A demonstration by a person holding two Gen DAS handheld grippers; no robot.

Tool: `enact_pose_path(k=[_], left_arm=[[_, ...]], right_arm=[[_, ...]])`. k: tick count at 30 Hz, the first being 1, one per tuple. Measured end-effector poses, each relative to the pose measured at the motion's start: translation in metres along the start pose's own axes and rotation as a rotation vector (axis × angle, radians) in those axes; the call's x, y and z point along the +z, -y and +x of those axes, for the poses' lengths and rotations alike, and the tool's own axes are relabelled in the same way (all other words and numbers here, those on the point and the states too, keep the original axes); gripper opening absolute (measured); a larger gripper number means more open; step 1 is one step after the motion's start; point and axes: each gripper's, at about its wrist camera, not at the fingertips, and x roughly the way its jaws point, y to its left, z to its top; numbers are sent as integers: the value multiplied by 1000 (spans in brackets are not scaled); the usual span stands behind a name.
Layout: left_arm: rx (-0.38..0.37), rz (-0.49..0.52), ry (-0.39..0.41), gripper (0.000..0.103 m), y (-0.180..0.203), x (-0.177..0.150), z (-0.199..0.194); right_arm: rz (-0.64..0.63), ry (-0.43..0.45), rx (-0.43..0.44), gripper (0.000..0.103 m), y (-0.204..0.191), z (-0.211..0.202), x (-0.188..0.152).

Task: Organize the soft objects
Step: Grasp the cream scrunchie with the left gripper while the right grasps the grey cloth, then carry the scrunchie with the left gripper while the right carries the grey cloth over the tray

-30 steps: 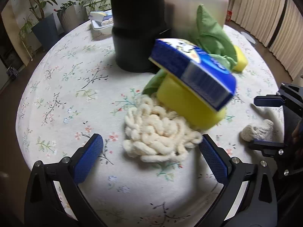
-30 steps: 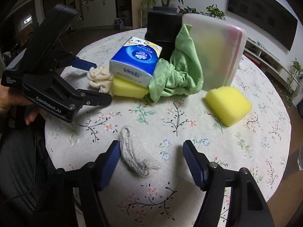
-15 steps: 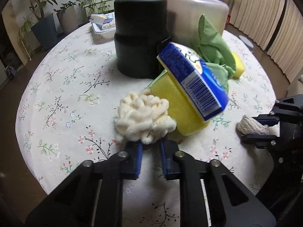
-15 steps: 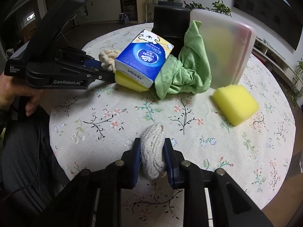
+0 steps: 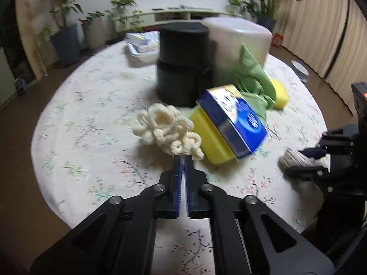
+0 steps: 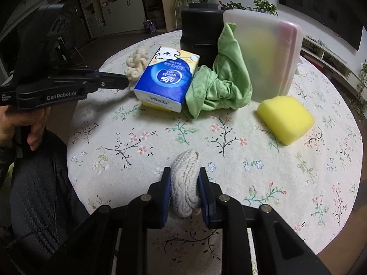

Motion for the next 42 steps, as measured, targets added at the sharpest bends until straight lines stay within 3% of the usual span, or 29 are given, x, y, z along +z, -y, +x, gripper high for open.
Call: enact_pose_path(k=[2, 3, 4, 9, 12, 15, 18, 21, 22, 23, 25, 34, 42], left_arm=[[44, -23, 24, 61, -3, 2, -2], [46, -28, 37, 102, -4, 4, -2], [43, -28, 52, 103, -4, 5, -3], [40, -4, 44, 103, 4, 14, 9], [102, -19, -26, 103, -1, 13, 30], [136, -95, -75, 103, -20, 10, 39], [134, -118, -148, 101, -29, 6, 55], [100, -105, -149, 54, -30, 7, 68], [80, -128, -136, 32, -31, 9, 68], [90, -126, -132, 22, -31, 11, 68], [77, -122, -134, 14, -30, 12, 68], [86, -126, -39, 12, -16, 4, 14], [39, -106, -24, 12, 15, -16, -32]], right_arm=[[11, 2, 5, 24, 2, 0, -1], [12, 2, 5, 24, 3, 0, -1], [12, 2, 5, 24, 4, 0, 0], [14, -2, 8, 25, 6, 1, 1], [5, -4, 3, 25, 4, 1, 1], [5, -5, 6, 25, 2, 0, 1], [8, -5, 11, 25, 4, 0, 2], [4, -4, 7, 25, 4, 2, 2], [3, -5, 6, 25, 4, 2, 2], [0, -6, 4, 25, 3, 2, 2], [2, -8, 6, 25, 3, 2, 2], [20, 25, 36, 24, 7, -15, -1], [53, 57, 52, 24, 14, -49, -8]])
